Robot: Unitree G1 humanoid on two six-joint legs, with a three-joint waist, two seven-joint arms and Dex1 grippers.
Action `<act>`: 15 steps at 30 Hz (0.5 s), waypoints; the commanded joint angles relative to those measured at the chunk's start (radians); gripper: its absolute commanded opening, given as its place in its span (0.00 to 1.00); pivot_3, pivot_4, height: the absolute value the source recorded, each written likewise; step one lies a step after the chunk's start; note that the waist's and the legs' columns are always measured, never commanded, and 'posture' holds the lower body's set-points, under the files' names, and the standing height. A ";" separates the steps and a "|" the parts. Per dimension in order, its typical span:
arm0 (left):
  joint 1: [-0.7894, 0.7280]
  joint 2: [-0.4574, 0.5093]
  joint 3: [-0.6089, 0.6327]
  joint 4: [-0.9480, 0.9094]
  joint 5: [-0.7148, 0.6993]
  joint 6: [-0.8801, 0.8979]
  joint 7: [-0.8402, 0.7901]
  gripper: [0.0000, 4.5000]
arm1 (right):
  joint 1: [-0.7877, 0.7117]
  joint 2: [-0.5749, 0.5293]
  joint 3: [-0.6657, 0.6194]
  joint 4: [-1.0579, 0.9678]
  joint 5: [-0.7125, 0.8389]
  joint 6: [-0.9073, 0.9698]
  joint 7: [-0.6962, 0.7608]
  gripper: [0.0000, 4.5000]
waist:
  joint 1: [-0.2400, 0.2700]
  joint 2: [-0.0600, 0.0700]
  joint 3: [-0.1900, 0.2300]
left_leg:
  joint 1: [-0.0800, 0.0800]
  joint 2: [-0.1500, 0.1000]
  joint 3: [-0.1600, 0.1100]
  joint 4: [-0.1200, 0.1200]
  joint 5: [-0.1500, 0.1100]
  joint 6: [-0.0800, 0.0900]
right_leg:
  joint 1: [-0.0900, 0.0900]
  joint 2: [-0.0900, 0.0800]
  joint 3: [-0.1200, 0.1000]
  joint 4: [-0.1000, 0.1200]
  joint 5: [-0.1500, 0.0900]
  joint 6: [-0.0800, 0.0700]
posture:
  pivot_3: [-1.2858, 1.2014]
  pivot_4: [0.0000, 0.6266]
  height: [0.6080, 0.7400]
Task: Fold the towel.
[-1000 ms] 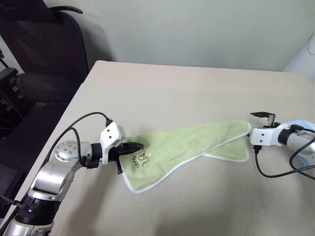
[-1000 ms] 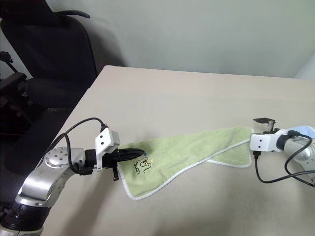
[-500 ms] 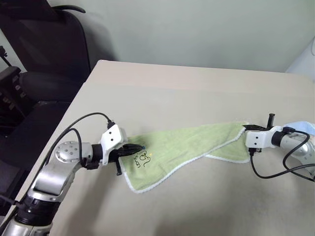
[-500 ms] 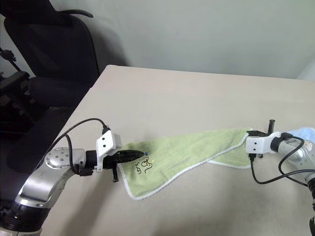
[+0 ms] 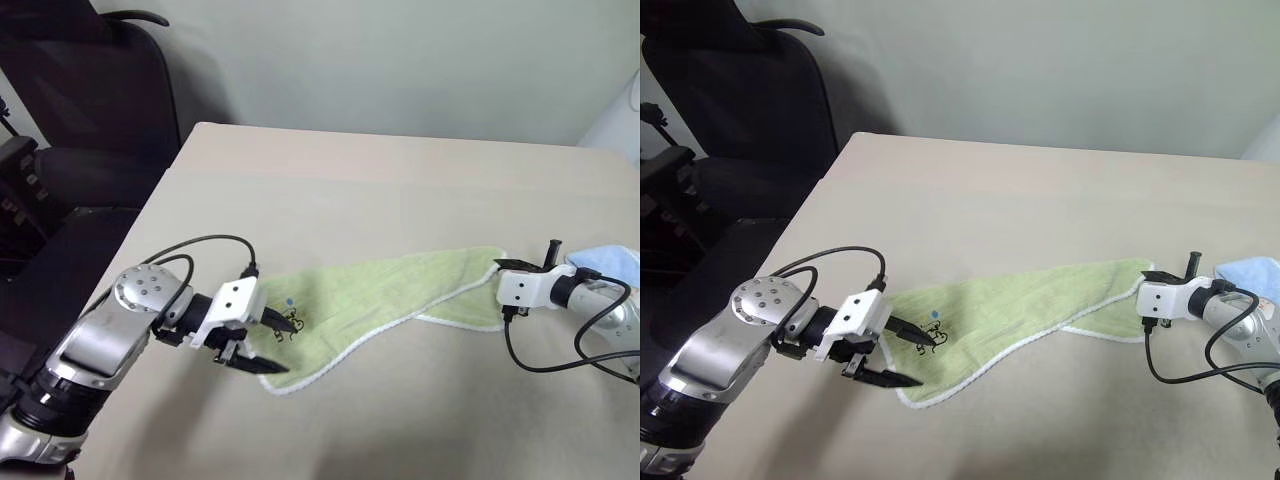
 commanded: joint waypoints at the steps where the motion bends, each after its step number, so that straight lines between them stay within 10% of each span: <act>1: -0.025 0.005 -0.059 0.014 0.071 -0.083 -0.047 0.85 | 0.028 -0.003 -0.053 -0.066 0.031 0.033 -0.012 0.00 | 0.000 0.000 0.000 | 0.000 0.000 0.000 0.000 0.000 0.000 | 0.000 0.000 0.000 0.000 0.000 0.000 | 0.52 0.24 1.00; 12: -0.022 -0.028 -0.172 0.059 0.223 -0.187 -0.025 0.85 | 0.119 0.009 -0.095 -0.182 0.058 0.117 -0.006 0.00 | -0.001 0.000 0.000 | 0.000 0.000 0.000 0.000 0.000 0.000 | 0.000 0.000 0.000 0.000 0.000 0.000 | 0.52 0.24 1.00; 15: -0.024 -0.045 -0.178 0.072 0.241 -0.188 -0.010 0.72 | 0.129 0.005 -0.104 -0.187 0.057 0.123 -0.007 0.00 | -0.001 0.000 0.000 | 0.000 0.000 0.000 0.000 0.000 0.000 | 0.000 0.000 0.000 0.000 0.000 0.000 | 0.52 0.24 1.00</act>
